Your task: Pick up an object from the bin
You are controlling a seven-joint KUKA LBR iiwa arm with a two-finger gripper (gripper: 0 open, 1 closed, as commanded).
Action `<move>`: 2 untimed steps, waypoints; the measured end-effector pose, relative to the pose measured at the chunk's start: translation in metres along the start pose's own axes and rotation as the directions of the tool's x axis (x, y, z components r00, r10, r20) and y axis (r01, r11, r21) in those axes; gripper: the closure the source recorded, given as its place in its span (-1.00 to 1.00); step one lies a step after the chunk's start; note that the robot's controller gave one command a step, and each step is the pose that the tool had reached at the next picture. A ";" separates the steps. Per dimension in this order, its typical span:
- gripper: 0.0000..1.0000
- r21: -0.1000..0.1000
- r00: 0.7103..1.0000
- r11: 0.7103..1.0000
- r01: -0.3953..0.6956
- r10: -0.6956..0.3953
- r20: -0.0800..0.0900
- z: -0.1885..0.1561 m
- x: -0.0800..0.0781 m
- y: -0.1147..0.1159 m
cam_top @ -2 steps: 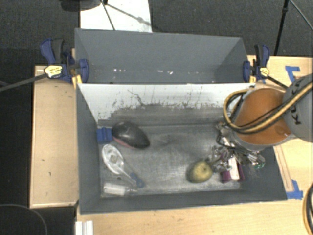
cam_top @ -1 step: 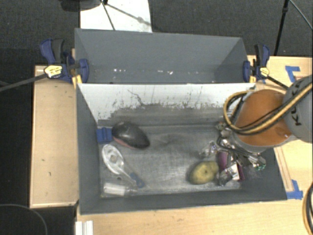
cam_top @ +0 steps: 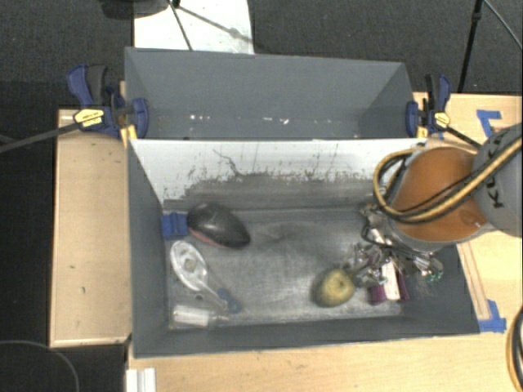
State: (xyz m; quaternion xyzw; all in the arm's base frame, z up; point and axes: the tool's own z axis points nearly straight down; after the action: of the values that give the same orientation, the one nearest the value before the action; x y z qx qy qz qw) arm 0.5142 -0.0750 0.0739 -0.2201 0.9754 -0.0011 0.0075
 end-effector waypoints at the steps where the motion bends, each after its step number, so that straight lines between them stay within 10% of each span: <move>1: -1.00 -0.004 1.000 1.000 0.001 -0.001 -0.011 0.002 0.004 0.000; 2: 1.00 0.000 1.000 1.000 0.004 -0.004 0.000 0.000 0.000 0.000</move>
Offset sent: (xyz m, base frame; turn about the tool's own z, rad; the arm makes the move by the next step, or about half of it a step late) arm 0.0000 0.0000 0.0000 0.0000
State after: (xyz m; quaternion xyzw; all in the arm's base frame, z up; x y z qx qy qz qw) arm 0.5141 -0.0751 0.0738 -0.2220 0.9750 -0.0010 0.0074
